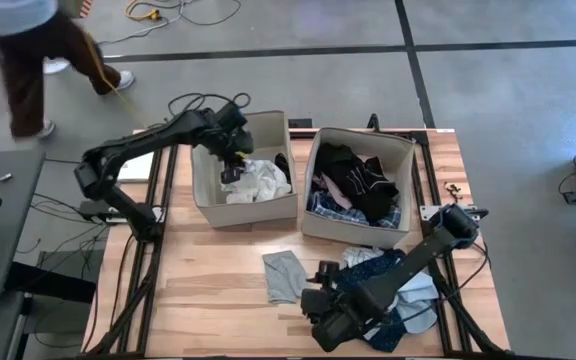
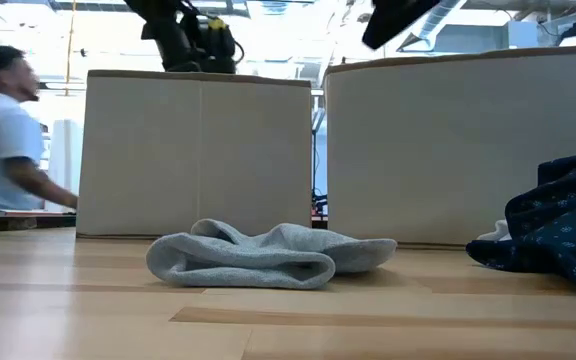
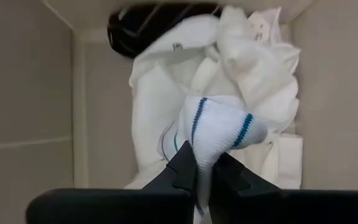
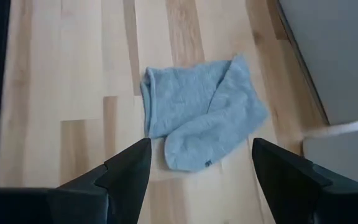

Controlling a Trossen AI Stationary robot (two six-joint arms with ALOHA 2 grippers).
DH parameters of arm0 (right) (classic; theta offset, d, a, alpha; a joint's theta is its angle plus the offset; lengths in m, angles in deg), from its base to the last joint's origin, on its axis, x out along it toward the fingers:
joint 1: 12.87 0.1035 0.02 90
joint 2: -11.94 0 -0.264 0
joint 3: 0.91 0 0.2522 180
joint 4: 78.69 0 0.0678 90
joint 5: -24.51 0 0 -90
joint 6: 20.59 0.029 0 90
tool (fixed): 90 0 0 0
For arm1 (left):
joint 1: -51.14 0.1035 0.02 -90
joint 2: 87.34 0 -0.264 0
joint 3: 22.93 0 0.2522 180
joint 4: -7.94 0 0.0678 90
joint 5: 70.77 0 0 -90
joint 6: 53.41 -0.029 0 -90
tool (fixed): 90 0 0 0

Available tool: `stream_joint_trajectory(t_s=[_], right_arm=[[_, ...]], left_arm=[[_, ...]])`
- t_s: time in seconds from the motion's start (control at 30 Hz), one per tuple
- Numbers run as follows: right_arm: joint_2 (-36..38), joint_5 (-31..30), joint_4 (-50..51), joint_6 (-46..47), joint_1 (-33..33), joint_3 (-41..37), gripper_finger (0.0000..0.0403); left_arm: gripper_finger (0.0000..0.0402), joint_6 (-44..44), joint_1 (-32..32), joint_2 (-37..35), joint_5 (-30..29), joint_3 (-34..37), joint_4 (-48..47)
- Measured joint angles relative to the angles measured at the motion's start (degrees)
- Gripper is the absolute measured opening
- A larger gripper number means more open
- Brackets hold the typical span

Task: Sort clothes
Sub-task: Put the white sock into the left white laundry bin, then put the gray sock into the right white laundry bin

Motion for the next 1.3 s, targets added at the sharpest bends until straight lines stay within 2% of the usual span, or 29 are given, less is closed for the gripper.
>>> stream_joint_trajectory(t_s=[0.13,0.33,0.63,0.8,0.9,1.03,1.1,1.17,1.23,1.3], right_arm=[[0.0,0.08,-7.48,-1.21,-1.19,-5.06,0.0291],[0.02,0.75,-19.36,-1.21,-2.79,-13.47,0.0291],[0.02,0.99,-37.26,-1.67,-4.79,-24.14,0.0291],[-1.02,2.03,-43.74,-1.77,-6.14,-27.79,0.0291],[-2.83,2.93,-45.69,-1.33,-7.22,-28.14,0.0291],[-5.81,4.53,-47.76,-1.46,-8.54,-27.63,0.0283],[-7.78,5.33,-47.57,-0.13,-9.11,-26.75,0.0267],[-8.75,4.83,-46.94,0.6,-9.38,-25.83,0.0232],[-8.83,4.8,-46.14,0.54,-9.22,-25.55,0.0174],[-7.55,4.59,-44.93,-0.68,-9.02,-25.57,0.01]], left_arm=[[0.0014,0.83,0.02,2.51,-0.03,-1.09,-1.04],[0.0031,0.97,0.0,1.94,-0.01,-1.13,-0.83],[0.013,2.68,-0.02,-0.25,-0.08,-1.18,-0.63],[0.0185,3.46,-0.09,-2.71,-0.11,-1.31,-1.38],[0.0203,4.17,-0.41,-5.06,-0.18,-2.06,-1.84],[0.0208,5.15,-1.8,-9.58,-0.18,-3.21,-1.91],[0.0207,5.54,-3.35,-12.23,-0.22,-3.56,-1.6],[0.0207,5.56,-4.73,-15.25,-0.19,-3.56,-1.26],[0.0207,5.79,-7.06,-17.88,-0.14,-3.58,-0.37],[0.0207,5.97,-9.07,-20.35,-0.14,-3.56,-0.03]])
